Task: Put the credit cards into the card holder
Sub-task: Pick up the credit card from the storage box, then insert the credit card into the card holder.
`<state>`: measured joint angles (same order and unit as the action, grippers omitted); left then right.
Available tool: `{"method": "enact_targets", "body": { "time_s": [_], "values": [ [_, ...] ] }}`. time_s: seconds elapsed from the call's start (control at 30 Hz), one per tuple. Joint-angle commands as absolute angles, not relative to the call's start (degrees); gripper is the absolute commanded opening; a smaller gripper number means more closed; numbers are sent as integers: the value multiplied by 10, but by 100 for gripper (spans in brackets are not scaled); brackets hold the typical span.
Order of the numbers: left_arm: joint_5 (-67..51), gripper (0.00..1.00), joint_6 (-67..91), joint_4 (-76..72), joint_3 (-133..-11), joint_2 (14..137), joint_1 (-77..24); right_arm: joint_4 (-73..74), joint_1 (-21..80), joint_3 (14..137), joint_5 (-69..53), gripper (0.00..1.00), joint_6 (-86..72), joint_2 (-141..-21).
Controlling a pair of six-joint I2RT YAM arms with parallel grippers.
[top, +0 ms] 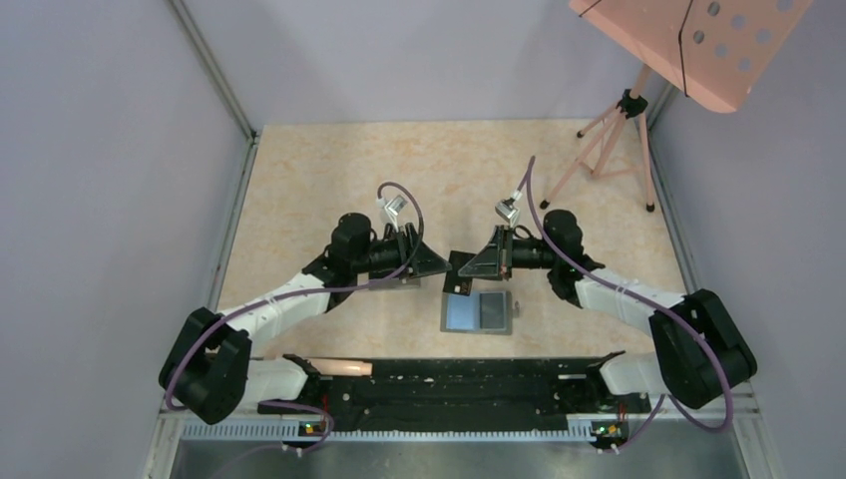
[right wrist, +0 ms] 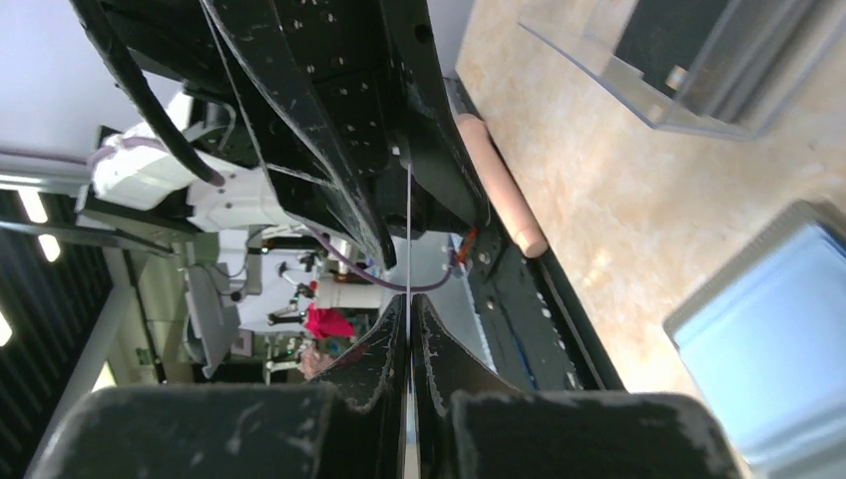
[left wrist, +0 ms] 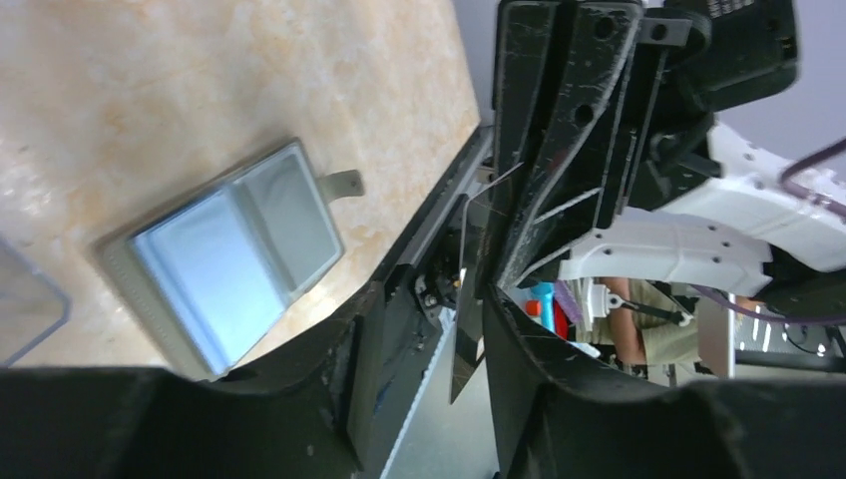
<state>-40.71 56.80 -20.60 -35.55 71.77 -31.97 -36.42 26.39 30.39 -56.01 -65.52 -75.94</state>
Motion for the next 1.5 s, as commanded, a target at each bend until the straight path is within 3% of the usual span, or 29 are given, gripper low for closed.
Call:
{"method": "enact_targets", "body": {
  "time_s": [0.0, 0.27, 0.57, 1.1, 1.47],
  "values": [
    [-366, 49, 539, -171, -327, 701, -321, -199, 264, 327, -527, 0, -522, -724],
    [-321, 51, 529, -127, -294, 735, -344, -75, 251, 283, -444, 0, -434, -712],
    [-210, 47, 469, 42, -365, 809, -425, -45, 213, 236, -386, 0, -380, -737],
    [-137, 26, 470, 101, -387, 885, -455, -79, 204, 246, -384, 0, -376, -789],
    [-105, 0, 469, 147, -423, 932, -475, -96, 203, 252, -400, 0, -395, -788]
  ]
}}
